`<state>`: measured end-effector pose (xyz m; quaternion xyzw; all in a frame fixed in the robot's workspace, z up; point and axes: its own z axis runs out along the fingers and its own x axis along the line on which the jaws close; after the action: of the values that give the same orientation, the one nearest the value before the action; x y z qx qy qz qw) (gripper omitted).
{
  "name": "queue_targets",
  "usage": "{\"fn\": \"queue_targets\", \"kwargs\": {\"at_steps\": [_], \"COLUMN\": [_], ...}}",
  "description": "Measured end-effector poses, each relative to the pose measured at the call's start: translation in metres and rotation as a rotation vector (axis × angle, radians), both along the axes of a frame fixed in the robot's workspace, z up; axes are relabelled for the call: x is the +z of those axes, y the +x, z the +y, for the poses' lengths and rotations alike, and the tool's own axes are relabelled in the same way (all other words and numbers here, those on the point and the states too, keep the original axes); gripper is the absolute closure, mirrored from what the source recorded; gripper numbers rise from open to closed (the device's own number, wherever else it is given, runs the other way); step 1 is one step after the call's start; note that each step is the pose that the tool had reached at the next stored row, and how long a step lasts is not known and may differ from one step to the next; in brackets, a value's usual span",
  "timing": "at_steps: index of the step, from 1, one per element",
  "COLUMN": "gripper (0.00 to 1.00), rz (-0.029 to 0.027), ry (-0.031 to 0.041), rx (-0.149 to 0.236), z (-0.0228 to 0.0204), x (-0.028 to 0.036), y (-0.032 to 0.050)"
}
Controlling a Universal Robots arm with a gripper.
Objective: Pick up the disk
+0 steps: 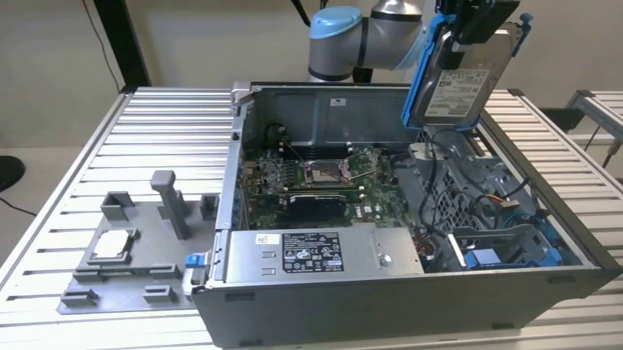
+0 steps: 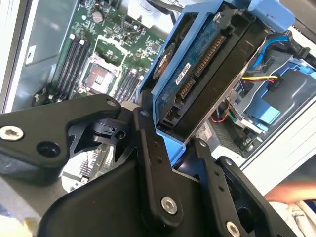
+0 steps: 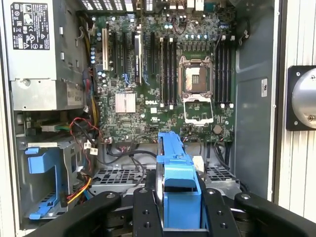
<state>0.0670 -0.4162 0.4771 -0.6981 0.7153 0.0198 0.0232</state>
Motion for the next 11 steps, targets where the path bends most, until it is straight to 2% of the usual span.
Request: {"fn": "queue_targets", "kwargs": {"at_steps": [6, 11], "gripper": [1.0, 1.0], "rz": [0.0, 0.0013], "ry": [-0.0001, 0.0], "rx": [0.0, 0.0], "z": [-0.0003, -0.0039], "x": [0.0, 0.0], "y": [0.0004, 0.0054]}}
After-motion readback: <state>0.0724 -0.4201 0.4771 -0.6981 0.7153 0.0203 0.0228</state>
